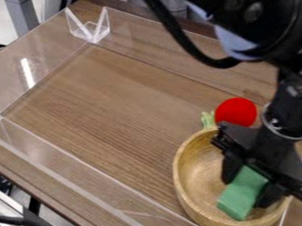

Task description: Remove the green stick from the brown bowl and put it on the table

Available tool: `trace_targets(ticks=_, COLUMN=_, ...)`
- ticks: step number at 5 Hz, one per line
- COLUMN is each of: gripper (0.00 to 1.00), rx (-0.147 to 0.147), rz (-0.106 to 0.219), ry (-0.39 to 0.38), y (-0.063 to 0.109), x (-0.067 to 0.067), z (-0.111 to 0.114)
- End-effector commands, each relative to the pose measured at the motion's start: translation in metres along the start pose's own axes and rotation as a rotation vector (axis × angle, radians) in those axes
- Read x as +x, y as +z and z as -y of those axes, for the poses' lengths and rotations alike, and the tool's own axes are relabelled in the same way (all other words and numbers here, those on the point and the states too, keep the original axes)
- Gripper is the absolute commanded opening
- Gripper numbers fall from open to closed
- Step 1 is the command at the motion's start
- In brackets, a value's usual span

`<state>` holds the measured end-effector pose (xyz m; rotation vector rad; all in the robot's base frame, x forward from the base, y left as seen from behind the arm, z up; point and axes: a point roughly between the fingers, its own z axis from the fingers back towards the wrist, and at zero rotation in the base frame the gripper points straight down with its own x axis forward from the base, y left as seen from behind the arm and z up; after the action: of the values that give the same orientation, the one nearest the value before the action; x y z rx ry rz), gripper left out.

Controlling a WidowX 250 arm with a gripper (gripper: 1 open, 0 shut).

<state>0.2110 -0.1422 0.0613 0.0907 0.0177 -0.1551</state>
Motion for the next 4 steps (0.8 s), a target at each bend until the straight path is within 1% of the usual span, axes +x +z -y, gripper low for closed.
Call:
trace_targets(ticks=1, gripper=0.00, rx=-0.027, rz=0.077, ry=0.021, y=0.034, x=0.009, z=0.002)
trace_targets(ticks=2, gripper=0.00, rx=-0.021, rz=0.097, ry=0.056, y=0.054, x=0.015, z=-0.014)
trace_targets(ticks=3, gripper=0.00, rx=-0.018, rz=0.121, ry=0.031, y=0.070, x=0.024, z=-0.054)
trace_targets(ticks=4, gripper=0.00, rx=-0.015, rz=0.134, ry=-0.002, y=0.069, x=0.034, z=-0.094)
